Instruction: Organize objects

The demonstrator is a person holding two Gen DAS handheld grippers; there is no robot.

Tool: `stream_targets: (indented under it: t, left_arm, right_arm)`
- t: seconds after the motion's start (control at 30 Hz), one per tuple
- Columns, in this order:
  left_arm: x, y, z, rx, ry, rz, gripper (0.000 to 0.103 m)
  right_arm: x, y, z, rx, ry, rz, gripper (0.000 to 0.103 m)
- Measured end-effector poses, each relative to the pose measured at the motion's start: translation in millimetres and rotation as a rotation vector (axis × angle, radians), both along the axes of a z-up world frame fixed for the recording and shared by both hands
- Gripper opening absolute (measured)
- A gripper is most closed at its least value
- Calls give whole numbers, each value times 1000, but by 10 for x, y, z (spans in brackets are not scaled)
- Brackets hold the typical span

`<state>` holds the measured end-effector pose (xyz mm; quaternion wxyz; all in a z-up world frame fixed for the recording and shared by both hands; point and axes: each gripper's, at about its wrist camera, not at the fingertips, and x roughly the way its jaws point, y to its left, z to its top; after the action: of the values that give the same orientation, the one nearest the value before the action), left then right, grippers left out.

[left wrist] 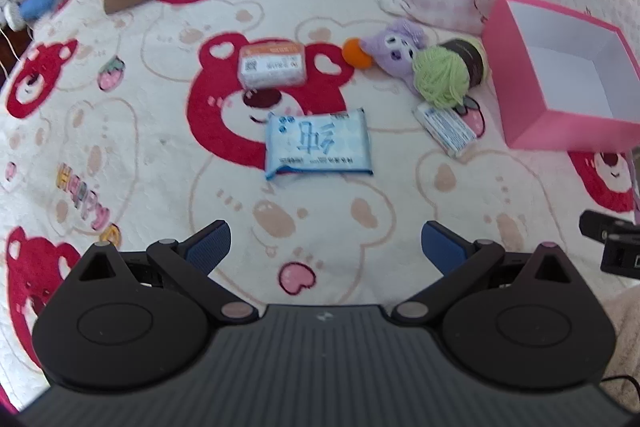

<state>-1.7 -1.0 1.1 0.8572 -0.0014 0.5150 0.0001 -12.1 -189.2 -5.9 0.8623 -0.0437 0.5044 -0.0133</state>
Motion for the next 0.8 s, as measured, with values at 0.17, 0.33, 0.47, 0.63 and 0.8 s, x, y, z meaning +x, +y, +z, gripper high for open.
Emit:
stream_targets:
  t: [0.17, 0.33, 0.47, 0.63, 0.8]
  left_arm:
    - [-1, 22, 30, -34, 3, -6, 103]
    - [4, 31, -10, -49, 17, -3, 103]
    - [-10, 38, -23, -75, 26, -4, 103]
    - [0, 29, -22, -74, 28, -4, 103]
    - [-18, 26, -33, -71, 27, -3, 103]
  right_arm:
    - [-5, 75, 25, -6, 0, -1, 103]
    - [-21, 61, 49, 9, -7, 7, 103]
    - [-42, 35, 65, 32, 3, -2, 102]
    - [-44, 13, 85, 19, -4, -13, 102]
    - [-58, -4, 107, 30, -8, -4, 101]
